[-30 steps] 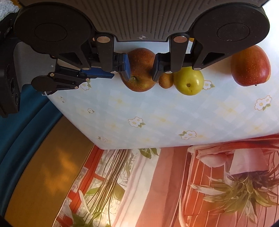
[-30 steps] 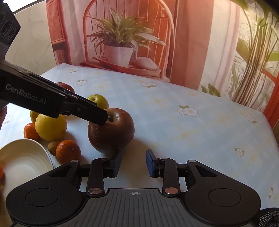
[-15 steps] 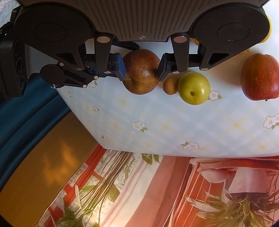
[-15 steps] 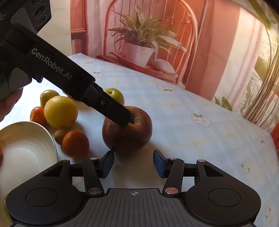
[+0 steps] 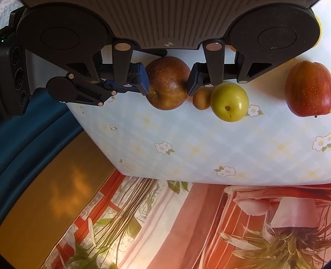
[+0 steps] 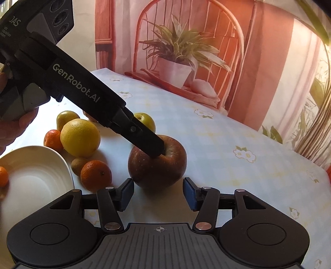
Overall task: Organize fruits
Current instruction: 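Close both grippers on the red apple from opposite sides and lift it, then carry the red apple with both grippers over the white plate and lower it, then open both grippers to release the apple in the plate and withdraw, then move both grippers to the second yellow grapefruit in the cluster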
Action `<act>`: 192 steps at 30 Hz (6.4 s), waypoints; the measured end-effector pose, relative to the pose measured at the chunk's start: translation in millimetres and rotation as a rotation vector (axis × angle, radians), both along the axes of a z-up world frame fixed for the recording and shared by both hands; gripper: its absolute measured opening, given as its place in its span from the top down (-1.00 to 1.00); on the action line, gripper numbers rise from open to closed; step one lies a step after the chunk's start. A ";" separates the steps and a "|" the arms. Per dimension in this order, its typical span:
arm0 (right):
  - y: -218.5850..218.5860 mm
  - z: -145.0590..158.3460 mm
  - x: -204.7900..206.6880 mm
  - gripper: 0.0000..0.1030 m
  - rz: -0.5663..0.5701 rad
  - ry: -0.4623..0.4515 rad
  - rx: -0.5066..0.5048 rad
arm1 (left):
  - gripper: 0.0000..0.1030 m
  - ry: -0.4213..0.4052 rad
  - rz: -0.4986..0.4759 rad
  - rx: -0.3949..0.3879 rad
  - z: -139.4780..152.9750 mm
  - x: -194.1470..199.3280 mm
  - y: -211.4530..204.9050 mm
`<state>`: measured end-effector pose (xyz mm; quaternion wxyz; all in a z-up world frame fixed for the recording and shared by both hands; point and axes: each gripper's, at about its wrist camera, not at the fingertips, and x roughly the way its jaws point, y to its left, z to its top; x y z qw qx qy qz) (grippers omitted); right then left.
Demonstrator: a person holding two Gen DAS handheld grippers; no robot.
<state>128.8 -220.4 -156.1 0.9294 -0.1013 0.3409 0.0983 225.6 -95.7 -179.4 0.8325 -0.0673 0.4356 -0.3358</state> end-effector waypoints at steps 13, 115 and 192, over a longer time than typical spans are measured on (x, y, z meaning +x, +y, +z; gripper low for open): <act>-1.1 -7.3 11.7 -0.12 -0.015 -0.018 0.056 | 0.16 0.029 0.012 -0.031 -3.9 3.7 5.8; 118.4 17.5 -152.0 -0.10 0.081 0.187 0.139 | -0.05 -0.138 0.086 0.021 42.9 -180.7 116.9; 96.2 25.9 29.7 0.71 0.011 -0.002 0.097 | 0.19 -0.242 0.371 0.164 50.7 -67.6 151.0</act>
